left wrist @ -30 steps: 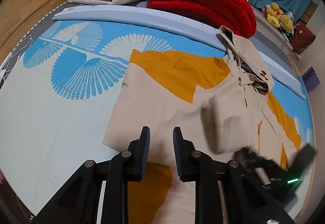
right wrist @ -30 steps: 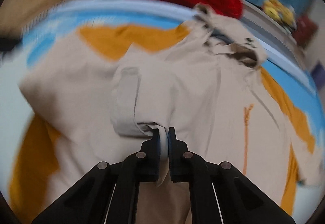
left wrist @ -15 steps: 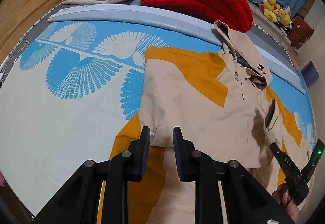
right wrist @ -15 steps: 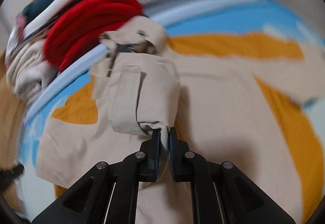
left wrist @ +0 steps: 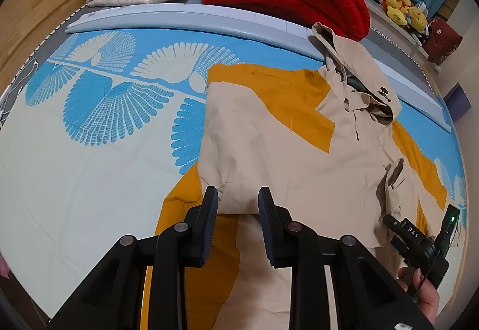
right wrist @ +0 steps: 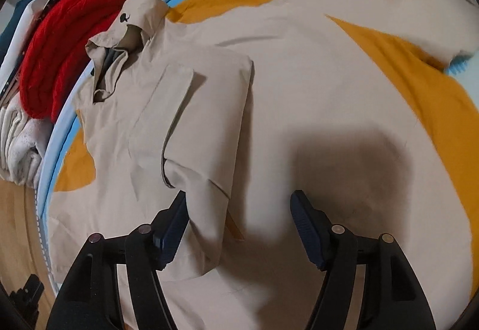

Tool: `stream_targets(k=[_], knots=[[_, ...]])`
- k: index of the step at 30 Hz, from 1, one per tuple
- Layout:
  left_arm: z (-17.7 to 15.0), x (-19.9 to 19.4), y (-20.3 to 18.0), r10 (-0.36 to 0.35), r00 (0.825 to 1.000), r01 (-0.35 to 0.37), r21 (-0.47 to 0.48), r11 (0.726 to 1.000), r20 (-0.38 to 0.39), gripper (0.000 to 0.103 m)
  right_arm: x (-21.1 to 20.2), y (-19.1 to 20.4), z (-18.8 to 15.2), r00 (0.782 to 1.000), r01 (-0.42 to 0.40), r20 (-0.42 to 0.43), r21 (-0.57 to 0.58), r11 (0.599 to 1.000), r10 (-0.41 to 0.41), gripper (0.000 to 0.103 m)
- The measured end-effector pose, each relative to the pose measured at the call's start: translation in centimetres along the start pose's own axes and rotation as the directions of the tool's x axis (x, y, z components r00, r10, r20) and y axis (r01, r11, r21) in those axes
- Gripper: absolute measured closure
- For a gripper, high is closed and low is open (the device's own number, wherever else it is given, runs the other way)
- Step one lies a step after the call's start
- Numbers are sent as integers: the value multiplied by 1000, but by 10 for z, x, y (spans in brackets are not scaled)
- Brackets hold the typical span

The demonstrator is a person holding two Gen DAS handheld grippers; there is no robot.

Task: Fold large clothes

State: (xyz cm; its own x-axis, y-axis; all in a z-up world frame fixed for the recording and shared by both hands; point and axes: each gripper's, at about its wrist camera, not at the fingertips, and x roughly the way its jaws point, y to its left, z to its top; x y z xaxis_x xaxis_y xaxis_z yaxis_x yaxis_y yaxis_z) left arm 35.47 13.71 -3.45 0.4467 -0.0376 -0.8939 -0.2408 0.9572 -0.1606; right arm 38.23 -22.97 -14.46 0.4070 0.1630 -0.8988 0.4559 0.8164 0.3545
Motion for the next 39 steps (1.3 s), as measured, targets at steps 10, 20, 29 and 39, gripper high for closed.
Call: stream_targets(k=[10,20,29,39], knots=[[-1,4,-6,4,1000,-4,15,1000,-2,78,-55,7,17,966,-127,217,-79,989,141,95],[-2,10,-13,2,1000,-1,25,1000,-16,78,-64,-28,51,955,-62,289,-5,998,61,84],[-2,15,-15,-7,1000,8,20,1000,-27,78,-80,-77,68,931,22,357,140,990,-71,58],[2,24,0,-13,999,11,-36,999,-48,78,-45,-102,55,987,-51,161,277,960,6,55]])
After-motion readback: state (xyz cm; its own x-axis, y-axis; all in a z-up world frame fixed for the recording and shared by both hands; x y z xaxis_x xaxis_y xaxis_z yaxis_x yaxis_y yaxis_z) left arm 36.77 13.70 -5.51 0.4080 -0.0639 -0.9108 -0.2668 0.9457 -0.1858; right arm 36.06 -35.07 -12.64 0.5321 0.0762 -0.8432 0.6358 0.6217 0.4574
